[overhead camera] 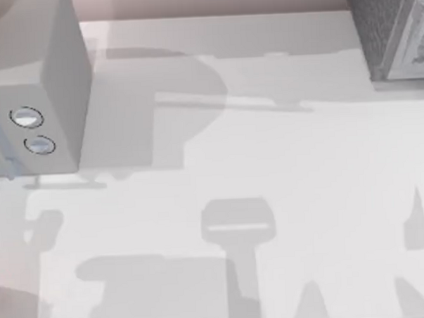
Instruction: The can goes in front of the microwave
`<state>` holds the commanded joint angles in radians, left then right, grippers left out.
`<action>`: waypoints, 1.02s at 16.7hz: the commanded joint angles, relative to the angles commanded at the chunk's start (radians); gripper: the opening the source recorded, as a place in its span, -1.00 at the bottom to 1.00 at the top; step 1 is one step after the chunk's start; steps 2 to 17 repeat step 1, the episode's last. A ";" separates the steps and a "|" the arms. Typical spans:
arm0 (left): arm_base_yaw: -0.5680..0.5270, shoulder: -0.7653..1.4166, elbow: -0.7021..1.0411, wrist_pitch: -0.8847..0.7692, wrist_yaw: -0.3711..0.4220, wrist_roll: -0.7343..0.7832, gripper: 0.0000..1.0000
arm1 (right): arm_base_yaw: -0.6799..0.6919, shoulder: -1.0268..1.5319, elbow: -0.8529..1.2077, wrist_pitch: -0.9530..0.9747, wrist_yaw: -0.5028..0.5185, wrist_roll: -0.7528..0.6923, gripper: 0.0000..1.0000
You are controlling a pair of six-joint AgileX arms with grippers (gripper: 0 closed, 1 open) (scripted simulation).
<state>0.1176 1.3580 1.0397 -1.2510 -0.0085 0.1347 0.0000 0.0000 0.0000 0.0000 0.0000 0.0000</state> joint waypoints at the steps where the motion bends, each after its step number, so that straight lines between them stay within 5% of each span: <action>1: -0.001 -0.004 0.006 -0.006 0.000 -0.001 1.00 | 0.000 0.000 0.000 0.000 0.000 0.000 1.00; 17: -0.001 -0.004 0.006 -0.006 0.000 -0.001 1.00 | 0.000 0.000 0.000 0.000 0.000 0.000 1.00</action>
